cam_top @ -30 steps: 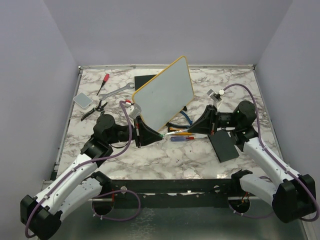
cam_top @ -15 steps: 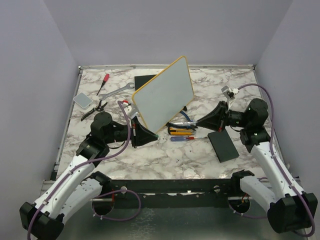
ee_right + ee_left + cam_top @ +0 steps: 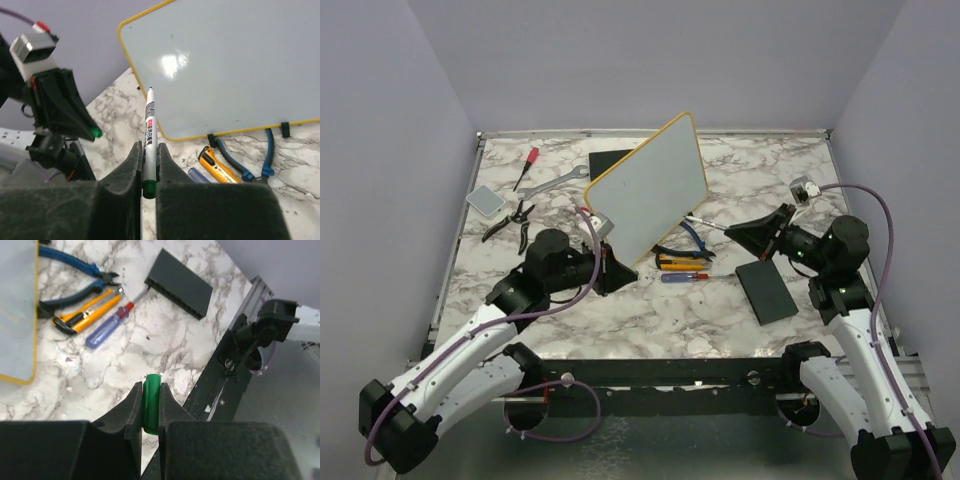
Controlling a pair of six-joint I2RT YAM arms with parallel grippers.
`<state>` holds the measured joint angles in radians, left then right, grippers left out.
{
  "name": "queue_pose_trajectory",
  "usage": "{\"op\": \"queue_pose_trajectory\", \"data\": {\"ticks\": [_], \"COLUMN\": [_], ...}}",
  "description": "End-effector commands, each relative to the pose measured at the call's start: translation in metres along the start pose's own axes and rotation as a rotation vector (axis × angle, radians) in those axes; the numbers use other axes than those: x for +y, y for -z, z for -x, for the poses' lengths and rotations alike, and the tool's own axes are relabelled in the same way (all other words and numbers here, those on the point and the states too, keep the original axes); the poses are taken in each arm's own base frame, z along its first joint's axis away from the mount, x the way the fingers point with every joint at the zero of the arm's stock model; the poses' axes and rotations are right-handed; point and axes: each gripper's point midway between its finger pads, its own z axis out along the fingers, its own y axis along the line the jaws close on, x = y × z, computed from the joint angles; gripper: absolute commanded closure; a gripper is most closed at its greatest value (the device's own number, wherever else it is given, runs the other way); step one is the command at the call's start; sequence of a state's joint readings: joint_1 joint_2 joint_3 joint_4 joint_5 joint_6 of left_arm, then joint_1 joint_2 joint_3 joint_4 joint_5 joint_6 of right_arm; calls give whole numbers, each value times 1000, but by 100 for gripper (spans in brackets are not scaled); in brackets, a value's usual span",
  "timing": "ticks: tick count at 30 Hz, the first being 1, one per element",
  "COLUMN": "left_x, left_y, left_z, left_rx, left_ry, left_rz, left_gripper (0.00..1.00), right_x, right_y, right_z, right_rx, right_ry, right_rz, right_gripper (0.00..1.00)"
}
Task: Write a sentence on the whiteboard
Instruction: Place the pen cap at the center of the board.
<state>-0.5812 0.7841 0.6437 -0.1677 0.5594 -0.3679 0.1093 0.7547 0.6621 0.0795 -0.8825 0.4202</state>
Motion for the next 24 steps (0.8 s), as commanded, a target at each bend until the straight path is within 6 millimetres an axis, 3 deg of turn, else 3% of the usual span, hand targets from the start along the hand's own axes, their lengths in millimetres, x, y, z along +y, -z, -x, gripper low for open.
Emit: {"op": "queue_pose_trajectory", "data": {"ticks": [1, 5, 14, 24], "left_x": [18, 10, 20, 56], "left_y": [-20, -49, -98, -122], "left_z": [-22, -52, -92, -126], "left_rx": [3, 52, 87, 150], "left_ry": [-17, -54, -38, -21], "left_rz": [231, 287, 329, 474], "left_gripper": [100, 100, 100, 100], "right_x": [-29, -32, -38, -39], "right_y": [7, 6, 6, 8], "right_z": [0, -3, -9, -14], "right_rx": [-80, -92, -89, -91], "right_ry": [-9, -28, -38, -48], "right_rz": [-178, -184, -199, -208], "right_gripper": [99, 99, 99, 99]}}
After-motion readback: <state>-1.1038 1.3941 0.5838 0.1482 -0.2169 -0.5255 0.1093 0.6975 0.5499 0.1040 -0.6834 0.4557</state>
